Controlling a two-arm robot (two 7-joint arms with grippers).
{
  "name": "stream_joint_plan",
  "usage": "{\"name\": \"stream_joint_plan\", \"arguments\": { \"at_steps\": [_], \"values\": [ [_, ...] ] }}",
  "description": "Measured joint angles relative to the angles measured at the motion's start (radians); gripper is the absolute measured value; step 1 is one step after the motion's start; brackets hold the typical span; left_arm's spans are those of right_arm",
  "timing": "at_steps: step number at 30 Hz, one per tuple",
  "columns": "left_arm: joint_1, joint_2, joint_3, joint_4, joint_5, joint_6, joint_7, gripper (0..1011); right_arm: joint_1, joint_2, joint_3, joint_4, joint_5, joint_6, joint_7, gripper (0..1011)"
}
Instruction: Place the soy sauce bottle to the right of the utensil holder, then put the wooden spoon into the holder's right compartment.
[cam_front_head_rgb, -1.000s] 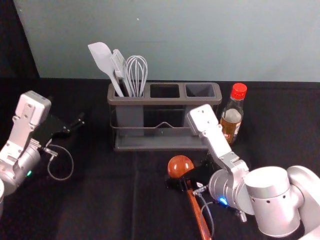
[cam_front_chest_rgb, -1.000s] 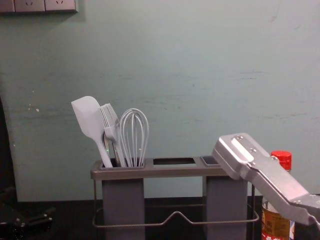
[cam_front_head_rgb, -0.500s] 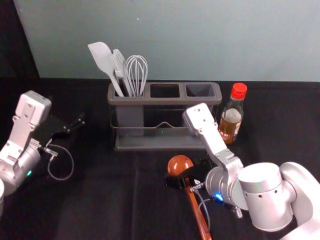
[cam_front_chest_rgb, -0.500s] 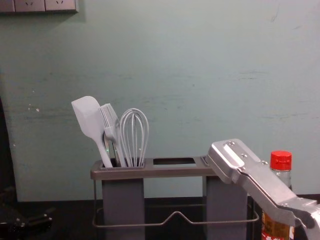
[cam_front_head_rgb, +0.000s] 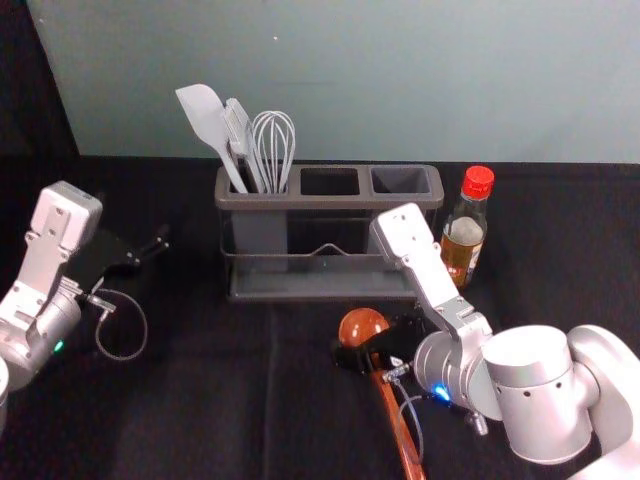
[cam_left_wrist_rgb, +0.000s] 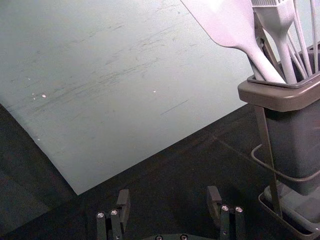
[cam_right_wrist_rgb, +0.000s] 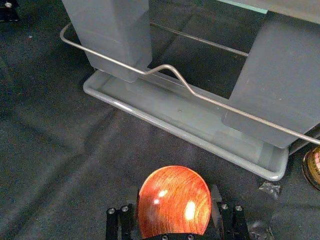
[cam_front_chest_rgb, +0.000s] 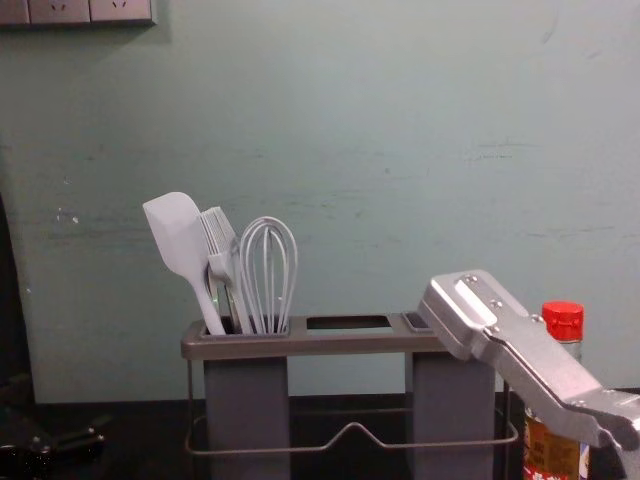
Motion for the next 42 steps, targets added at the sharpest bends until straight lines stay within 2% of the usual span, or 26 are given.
{"name": "stream_joint_plan", "arguments": {
  "at_steps": [7, 10, 14, 15, 18, 20, 23, 28, 30, 31, 33, 34, 35, 36, 38, 39, 42],
  "values": [
    [0.000, 0.000, 0.000, 0.000, 0.000, 0.000, 0.000, 1005, -0.036, 0.030, 0.005, -0.073, -0.008, 0.006, 0.033, 839],
    [0.000, 0.000, 0.000, 0.000, 0.000, 0.000, 0.000, 1005, -0.062, 0.060, 0.014, -0.118, -0.004, 0.001, 0.069, 840],
    [0.000, 0.000, 0.000, 0.000, 0.000, 0.000, 0.000, 1005, -0.102, 0.117, 0.028, -0.179, 0.005, -0.035, 0.123, 838],
    [0.000, 0.000, 0.000, 0.000, 0.000, 0.000, 0.000, 1005, -0.117, 0.144, 0.033, -0.202, 0.005, -0.061, 0.144, 838],
    [0.000, 0.000, 0.000, 0.000, 0.000, 0.000, 0.000, 1005, -0.150, 0.190, 0.050, -0.237, 0.001, -0.113, 0.174, 840],
    [0.000, 0.000, 0.000, 0.000, 0.000, 0.000, 0.000, 1005, -0.166, 0.209, 0.061, -0.251, -0.001, -0.142, 0.186, 839],
    [0.000, 0.000, 0.000, 0.000, 0.000, 0.000, 0.000, 1005, -0.206, 0.236, 0.094, -0.277, -0.005, -0.215, 0.193, 838],
    [0.000, 0.000, 0.000, 0.000, 0.000, 0.000, 0.000, 1005, -0.281, 0.252, 0.156, -0.298, -0.022, -0.402, 0.178, 839],
    [0.000, 0.000, 0.000, 0.000, 0.000, 0.000, 0.000, 1005, -0.302, 0.248, 0.171, -0.299, -0.029, -0.471, 0.165, 839],
    [0.000, 0.000, 0.000, 0.000, 0.000, 0.000, 0.000, 1005, -0.323, 0.241, 0.186, -0.298, -0.036, -0.538, 0.153, 839],
    [0.000, 0.000, 0.000, 0.000, 0.000, 0.000, 0.000, 1005, -0.340, 0.234, 0.197, -0.296, -0.043, -0.609, 0.141, 839],
    [0.000, 0.000, 0.000, 0.000, 0.000, 0.000, 0.000, 1005, -0.356, 0.228, 0.204, -0.292, -0.056, -0.678, 0.130, 839],
    [0.000, 0.000, 0.000, 0.000, 0.000, 0.000, 0.000, 1005, -0.361, 0.225, 0.207, -0.291, -0.062, -0.705, 0.124, 839],
    [0.000, 0.000, 0.000, 0.000, 0.000, 0.000, 0.000, 1005, -0.375, 0.217, 0.213, -0.287, -0.076, -0.769, 0.107, 839],
    [0.000, 0.000, 0.000, 0.000, 0.000, 0.000, 0.000, 1005, -0.388, 0.207, 0.219, -0.283, -0.088, -0.831, 0.092, 840],
    [0.000, 0.000, 0.000, 0.000, 0.000, 0.000, 0.000, 1005, -0.399, 0.197, 0.226, -0.279, -0.100, -0.887, 0.076, 839],
    [0.000, 0.000, 0.000, 0.000, 0.000, 0.000, 0.000, 1005, -0.413, 0.183, 0.234, -0.274, -0.118, -0.961, 0.056, 839]
  ]
}}
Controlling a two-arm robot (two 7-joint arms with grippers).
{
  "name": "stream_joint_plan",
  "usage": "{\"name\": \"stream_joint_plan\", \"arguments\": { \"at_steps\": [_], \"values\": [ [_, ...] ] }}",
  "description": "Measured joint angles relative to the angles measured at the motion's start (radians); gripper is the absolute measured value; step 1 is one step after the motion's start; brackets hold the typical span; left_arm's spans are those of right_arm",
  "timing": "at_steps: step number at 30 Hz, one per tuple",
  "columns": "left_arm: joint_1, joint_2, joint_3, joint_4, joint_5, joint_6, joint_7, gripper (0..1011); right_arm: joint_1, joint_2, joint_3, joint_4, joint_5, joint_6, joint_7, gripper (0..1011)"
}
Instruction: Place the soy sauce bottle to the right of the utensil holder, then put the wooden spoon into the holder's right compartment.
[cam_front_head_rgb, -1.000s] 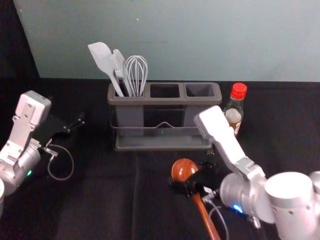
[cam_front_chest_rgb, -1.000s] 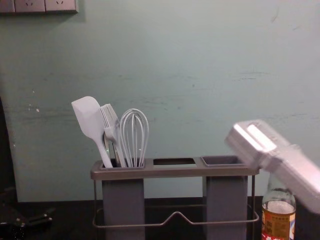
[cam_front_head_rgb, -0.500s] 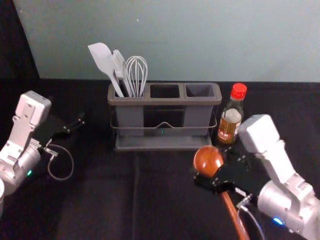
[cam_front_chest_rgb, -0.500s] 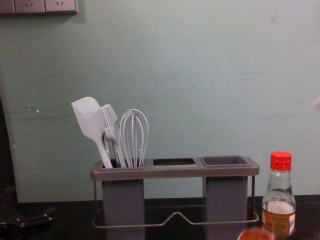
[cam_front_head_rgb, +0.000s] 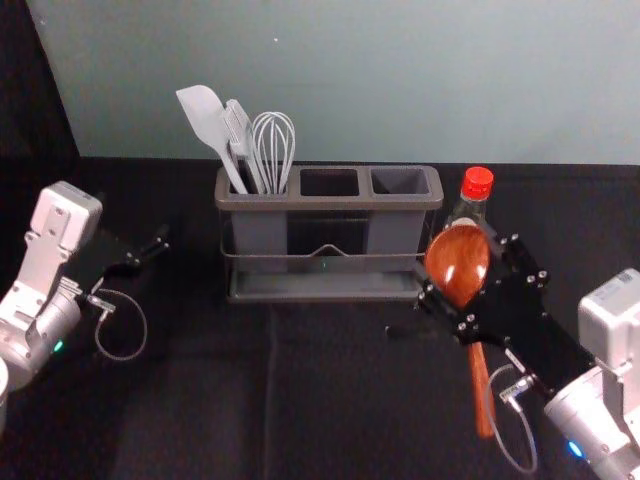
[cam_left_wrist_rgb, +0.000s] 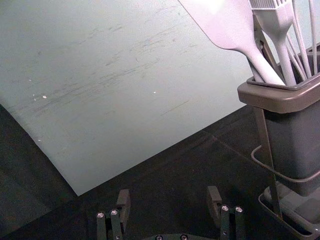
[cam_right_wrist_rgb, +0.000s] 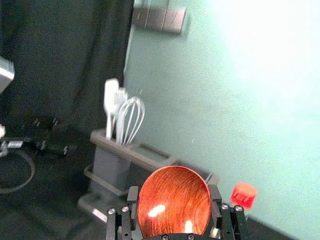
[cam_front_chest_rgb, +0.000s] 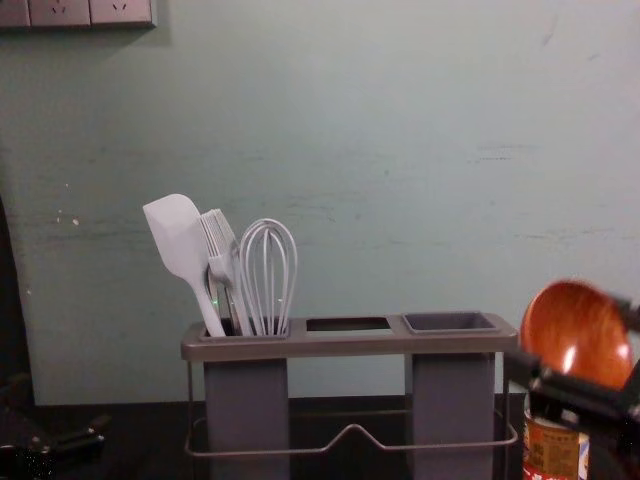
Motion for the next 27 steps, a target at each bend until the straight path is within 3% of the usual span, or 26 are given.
{"name": "stream_joint_plan", "arguments": {
  "at_steps": [4, 7, 23, 27],
  "values": [
    [0.000, 0.000, 0.000, 0.000, 0.000, 0.000, 0.000, 1005, -0.009, -0.024, 0.012, 0.023, -0.023, -0.111, -0.025, 839],
    [0.000, 0.000, 0.000, 0.000, 0.000, 0.000, 0.000, 1005, -0.010, -0.037, 0.019, 0.035, -0.024, -0.135, -0.030, 839],
    [0.000, 0.000, 0.000, 0.000, 0.000, 0.000, 0.000, 1005, -0.009, -0.032, 0.017, 0.031, -0.023, -0.130, -0.029, 839],
    [0.000, 0.000, 0.000, 0.000, 0.000, 0.000, 0.000, 1005, -0.013, -0.040, 0.025, 0.041, -0.021, -0.155, -0.026, 839]
  ]
}}
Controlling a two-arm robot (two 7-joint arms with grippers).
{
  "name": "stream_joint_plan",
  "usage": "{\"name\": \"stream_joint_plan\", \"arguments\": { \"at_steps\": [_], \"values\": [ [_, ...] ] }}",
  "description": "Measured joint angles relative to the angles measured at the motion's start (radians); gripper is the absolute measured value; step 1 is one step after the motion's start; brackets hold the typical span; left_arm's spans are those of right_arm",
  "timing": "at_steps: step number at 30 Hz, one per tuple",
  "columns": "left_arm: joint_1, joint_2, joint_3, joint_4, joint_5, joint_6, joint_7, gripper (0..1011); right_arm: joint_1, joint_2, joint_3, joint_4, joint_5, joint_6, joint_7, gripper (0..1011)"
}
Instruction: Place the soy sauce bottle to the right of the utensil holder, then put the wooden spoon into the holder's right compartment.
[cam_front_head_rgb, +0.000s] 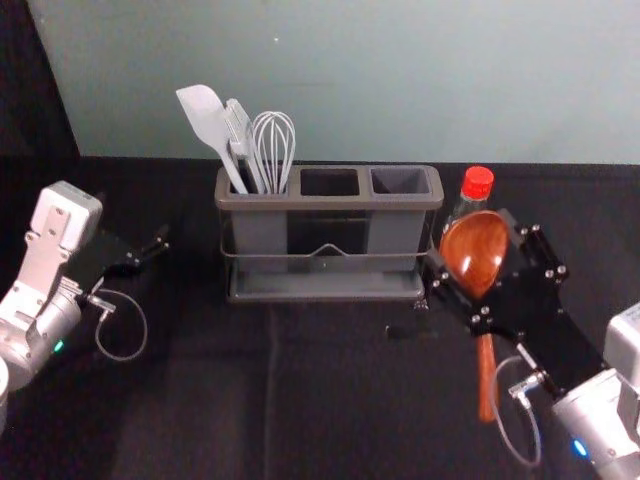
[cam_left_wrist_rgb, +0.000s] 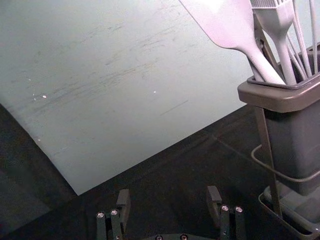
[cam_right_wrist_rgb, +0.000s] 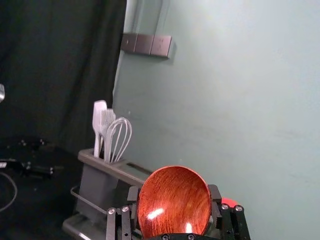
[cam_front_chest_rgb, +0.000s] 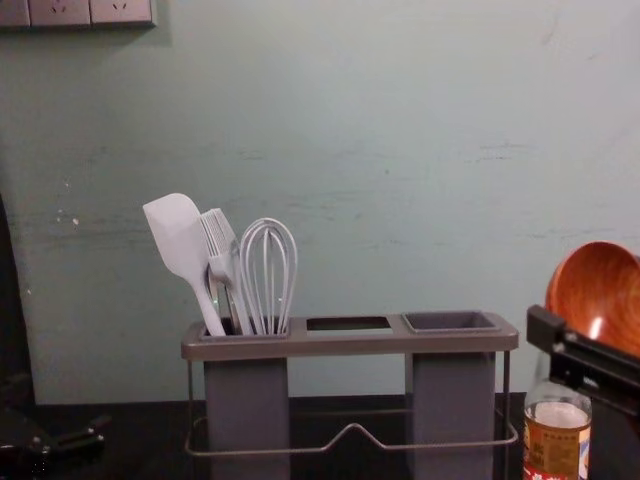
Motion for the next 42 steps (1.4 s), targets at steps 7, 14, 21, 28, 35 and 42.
{"name": "stream_joint_plan", "arguments": {
  "at_steps": [7, 14, 21, 28, 35, 42],
  "values": [
    [0.000, 0.000, 0.000, 0.000, 0.000, 0.000, 0.000, 1005, 0.058, -0.023, 0.016, 0.018, 0.015, -0.097, 0.025, 838],
    [0.000, 0.000, 0.000, 0.000, 0.000, 0.000, 0.000, 1005, 0.162, -0.031, 0.003, 0.059, 0.042, -0.096, 0.088, 839],
    [0.000, 0.000, 0.000, 0.000, 0.000, 0.000, 0.000, 1005, 0.312, -0.053, -0.026, 0.183, 0.096, -0.116, 0.173, 839],
    [0.000, 0.000, 0.000, 0.000, 0.000, 0.000, 0.000, 1005, 0.438, -0.080, -0.052, 0.288, 0.107, -0.128, 0.205, 840],
    [0.000, 0.000, 0.000, 0.000, 0.000, 0.000, 0.000, 1005, 0.542, -0.102, -0.071, 0.370, 0.099, -0.128, 0.212, 838],
    [0.000, 0.000, 0.000, 0.000, 0.000, 0.000, 0.000, 1005, 0.664, -0.127, -0.092, 0.485, 0.087, -0.157, 0.224, 839]
  ]
}}
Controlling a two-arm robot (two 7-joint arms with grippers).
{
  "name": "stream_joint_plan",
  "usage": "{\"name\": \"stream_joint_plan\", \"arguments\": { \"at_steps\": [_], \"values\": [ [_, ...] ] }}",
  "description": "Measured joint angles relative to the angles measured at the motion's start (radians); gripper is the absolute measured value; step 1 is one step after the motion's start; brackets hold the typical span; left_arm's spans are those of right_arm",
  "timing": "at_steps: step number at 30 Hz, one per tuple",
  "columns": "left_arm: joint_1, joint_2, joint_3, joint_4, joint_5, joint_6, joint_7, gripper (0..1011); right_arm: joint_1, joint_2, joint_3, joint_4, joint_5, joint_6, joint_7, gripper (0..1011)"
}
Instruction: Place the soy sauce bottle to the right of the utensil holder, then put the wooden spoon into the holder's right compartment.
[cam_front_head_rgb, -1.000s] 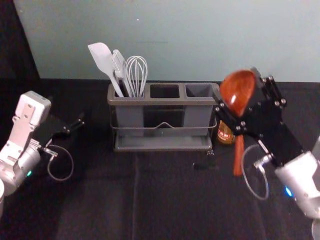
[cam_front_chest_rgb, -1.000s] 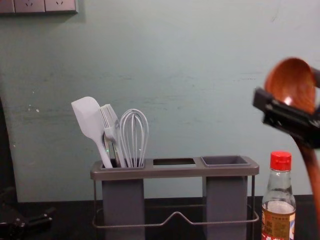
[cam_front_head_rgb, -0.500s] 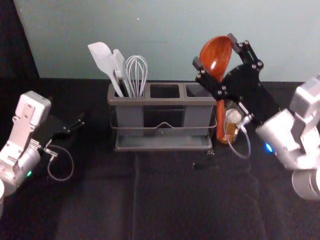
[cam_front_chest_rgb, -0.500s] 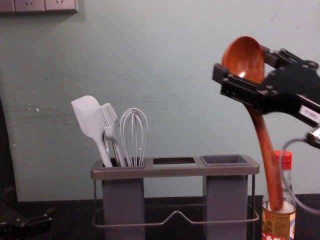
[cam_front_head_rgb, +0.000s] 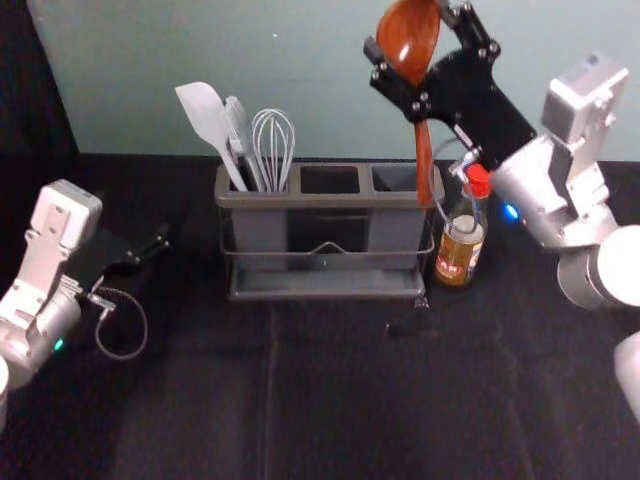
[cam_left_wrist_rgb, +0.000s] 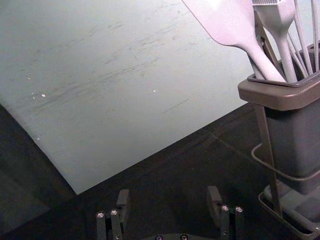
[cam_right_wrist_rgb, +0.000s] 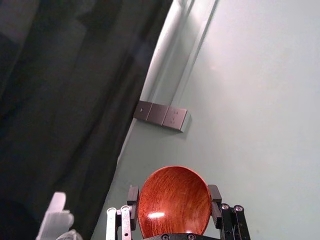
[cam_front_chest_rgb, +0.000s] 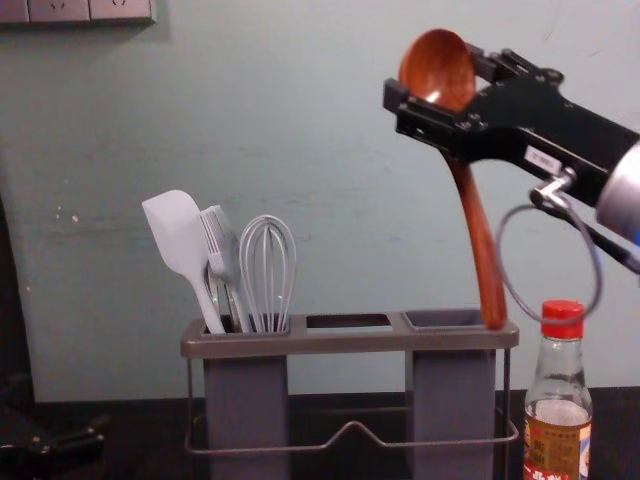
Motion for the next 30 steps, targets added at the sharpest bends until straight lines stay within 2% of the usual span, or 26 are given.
{"name": "stream_joint_plan", "arguments": {
  "at_steps": [5, 11, 18, 21, 30],
  "values": [
    [0.000, 0.000, 0.000, 0.000, 0.000, 0.000, 0.000, 1005, 0.063, -0.023, -0.015, 0.074, -0.005, -0.034, 0.003, 839],
    [0.000, 0.000, 0.000, 0.000, 0.000, 0.000, 0.000, 1005, 0.112, -0.046, -0.024, 0.153, -0.018, -0.075, 0.002, 839],
    [0.000, 0.000, 0.000, 0.000, 0.000, 0.000, 0.000, 1005, 0.136, -0.057, -0.029, 0.220, -0.032, -0.132, 0.001, 839],
    [0.000, 0.000, 0.000, 0.000, 0.000, 0.000, 0.000, 1005, 0.144, -0.063, -0.032, 0.263, -0.037, -0.174, 0.004, 839],
    [0.000, 0.000, 0.000, 0.000, 0.000, 0.000, 0.000, 1005, 0.139, -0.072, -0.041, 0.351, -0.073, -0.234, 0.007, 840]
  ]
}}
